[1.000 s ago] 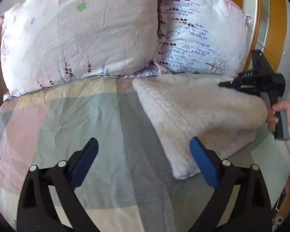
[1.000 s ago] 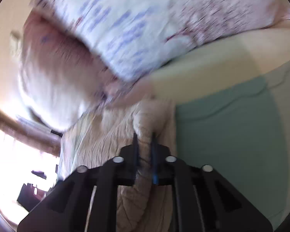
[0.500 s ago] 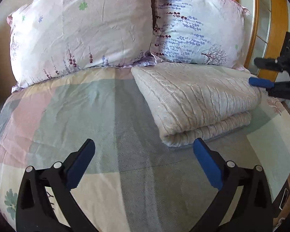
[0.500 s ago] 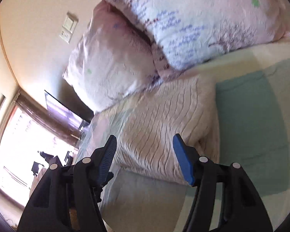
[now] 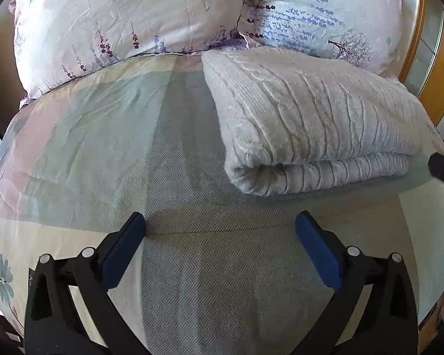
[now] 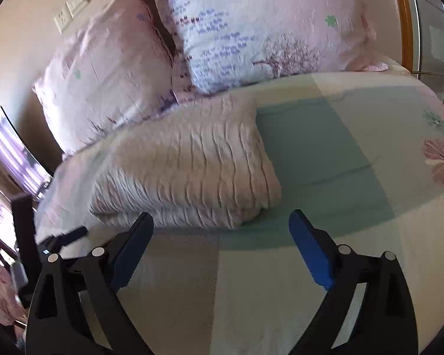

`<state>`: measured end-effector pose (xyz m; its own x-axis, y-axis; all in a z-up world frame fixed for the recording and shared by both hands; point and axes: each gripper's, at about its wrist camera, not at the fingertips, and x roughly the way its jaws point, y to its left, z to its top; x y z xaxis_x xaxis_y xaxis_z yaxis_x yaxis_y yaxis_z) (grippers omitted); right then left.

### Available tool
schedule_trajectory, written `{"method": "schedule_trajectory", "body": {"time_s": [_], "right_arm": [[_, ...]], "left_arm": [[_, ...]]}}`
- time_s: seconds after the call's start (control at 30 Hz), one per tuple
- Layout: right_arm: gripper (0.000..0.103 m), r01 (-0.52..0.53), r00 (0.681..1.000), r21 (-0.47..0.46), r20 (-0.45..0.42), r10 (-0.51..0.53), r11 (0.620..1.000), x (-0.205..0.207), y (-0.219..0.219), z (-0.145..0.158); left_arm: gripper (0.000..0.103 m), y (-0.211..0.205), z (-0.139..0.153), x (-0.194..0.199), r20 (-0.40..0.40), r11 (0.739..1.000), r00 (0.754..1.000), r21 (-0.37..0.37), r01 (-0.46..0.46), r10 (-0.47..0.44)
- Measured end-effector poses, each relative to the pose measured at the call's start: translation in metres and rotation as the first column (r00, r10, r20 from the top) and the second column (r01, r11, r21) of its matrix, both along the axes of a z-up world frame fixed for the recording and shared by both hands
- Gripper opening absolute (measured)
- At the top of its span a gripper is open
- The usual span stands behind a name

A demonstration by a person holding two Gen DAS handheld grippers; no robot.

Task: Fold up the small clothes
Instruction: 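Open both grippers and pull them back from the folded sweater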

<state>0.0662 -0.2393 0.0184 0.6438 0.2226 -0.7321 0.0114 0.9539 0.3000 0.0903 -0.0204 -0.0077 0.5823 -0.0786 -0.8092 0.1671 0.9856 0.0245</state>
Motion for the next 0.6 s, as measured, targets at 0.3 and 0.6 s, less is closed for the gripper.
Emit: {"method": "schedule_trajectory", "body": {"time_s": [0.3,0.6], "right_arm": [[0.102,-0.026,0.996,-0.263,-0.090,0.002,0.964,0.000,0.032,-0.022],[0.102,-0.021,0.996,-0.261,-0.087,-0.002,0.965,-0.005,0.029,-0.023]], "left_arm": [[0.101,-0.001,-0.001,0.002,-0.002,1.000,1.000,0.004,-0.001,0.001],[0.101,-0.001,-0.001,0.001,-0.001,1.000,1.000,0.004,-0.001,0.001]]}}
